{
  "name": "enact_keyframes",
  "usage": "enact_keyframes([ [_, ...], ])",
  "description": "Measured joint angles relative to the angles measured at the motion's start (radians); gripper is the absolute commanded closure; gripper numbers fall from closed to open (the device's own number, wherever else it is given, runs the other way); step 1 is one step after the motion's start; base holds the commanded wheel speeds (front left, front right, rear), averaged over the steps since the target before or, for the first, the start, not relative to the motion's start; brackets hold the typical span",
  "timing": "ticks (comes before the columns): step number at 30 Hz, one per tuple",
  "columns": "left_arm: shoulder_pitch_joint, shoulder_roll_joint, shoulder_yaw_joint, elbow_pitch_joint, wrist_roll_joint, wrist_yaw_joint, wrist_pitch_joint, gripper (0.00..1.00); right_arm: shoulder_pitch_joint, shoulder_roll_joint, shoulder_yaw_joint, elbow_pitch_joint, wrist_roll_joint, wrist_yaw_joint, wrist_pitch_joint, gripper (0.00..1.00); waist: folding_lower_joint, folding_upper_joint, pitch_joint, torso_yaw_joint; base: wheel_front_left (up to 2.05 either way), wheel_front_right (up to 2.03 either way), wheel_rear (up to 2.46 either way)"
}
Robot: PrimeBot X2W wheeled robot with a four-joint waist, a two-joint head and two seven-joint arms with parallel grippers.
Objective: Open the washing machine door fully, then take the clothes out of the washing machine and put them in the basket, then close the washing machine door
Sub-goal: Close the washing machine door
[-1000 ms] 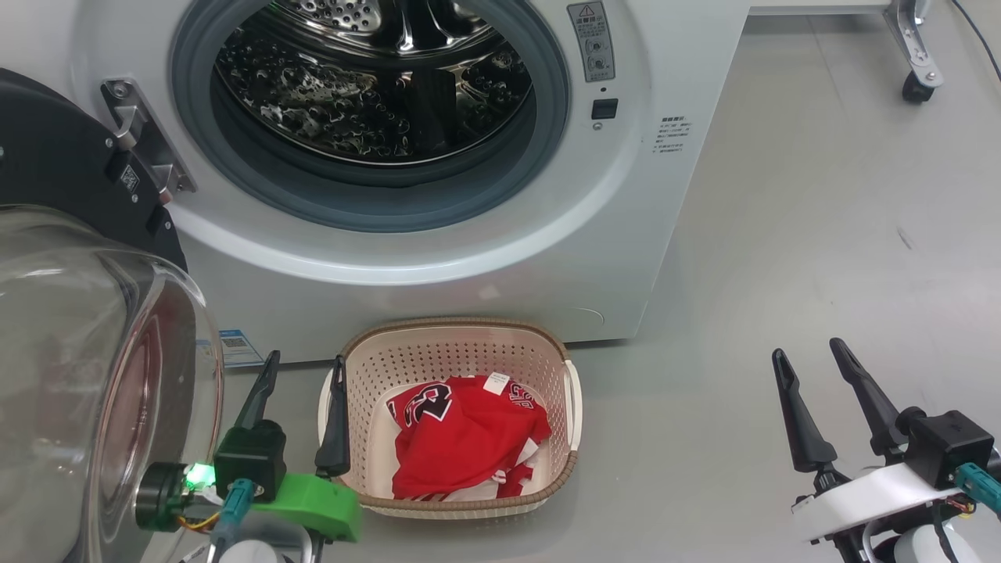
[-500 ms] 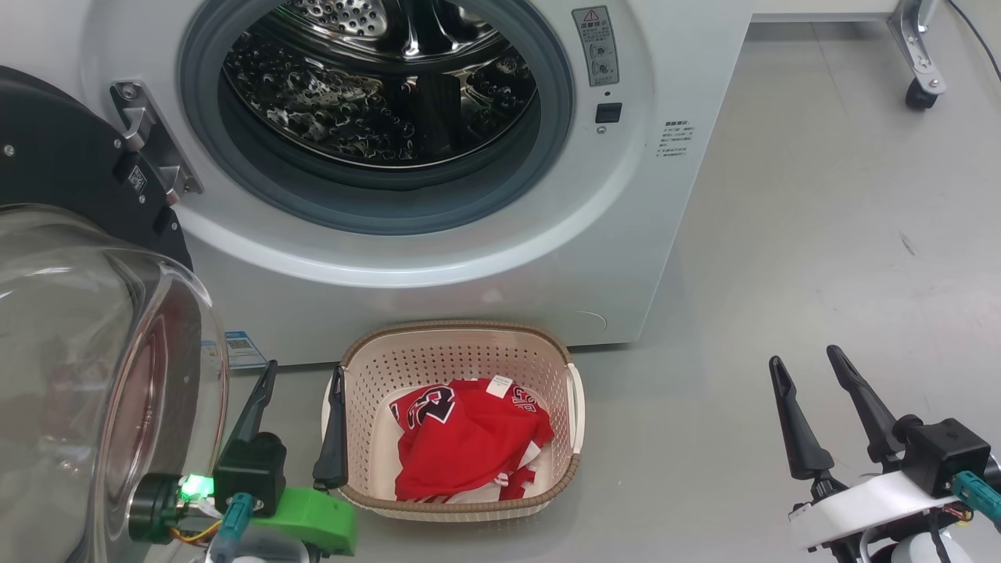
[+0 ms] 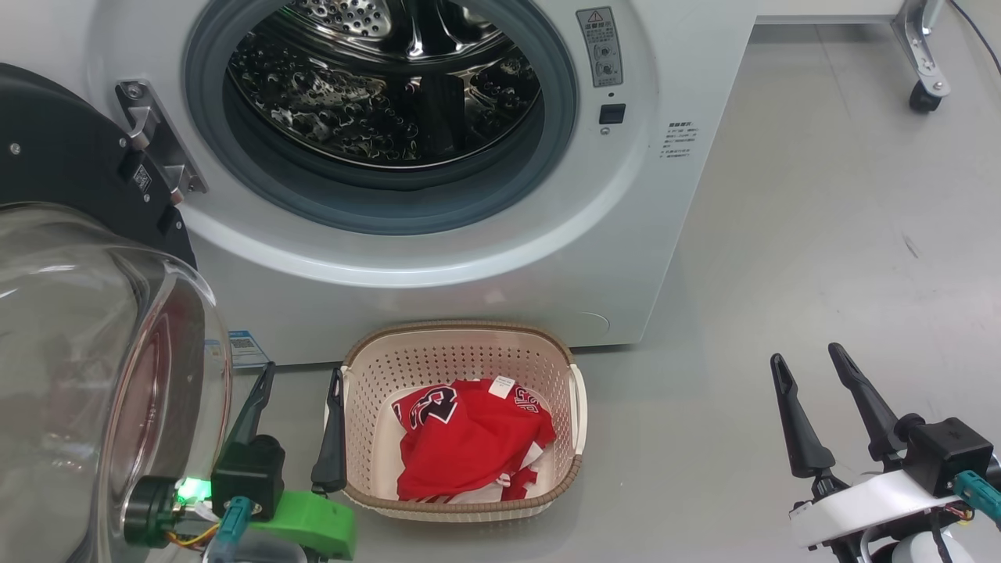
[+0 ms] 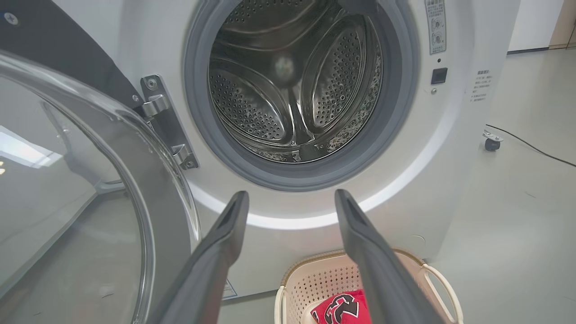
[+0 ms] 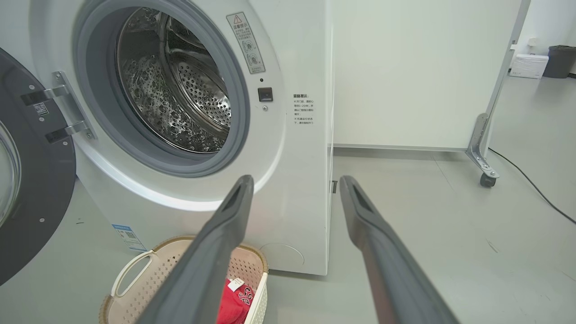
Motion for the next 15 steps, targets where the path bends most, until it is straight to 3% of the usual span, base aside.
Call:
enact_keyframes([
  [15, 0.021, 0.001, -0.001, -0.045, 0.001, 0.0, 0.034, 0.0, 0.0, 0.007, -0.003, 0.0, -0.007, 0.0, 0.0, 0.0, 0.0, 0.0, -0.01, 0.004, -0.12, 0.2, -0.08],
])
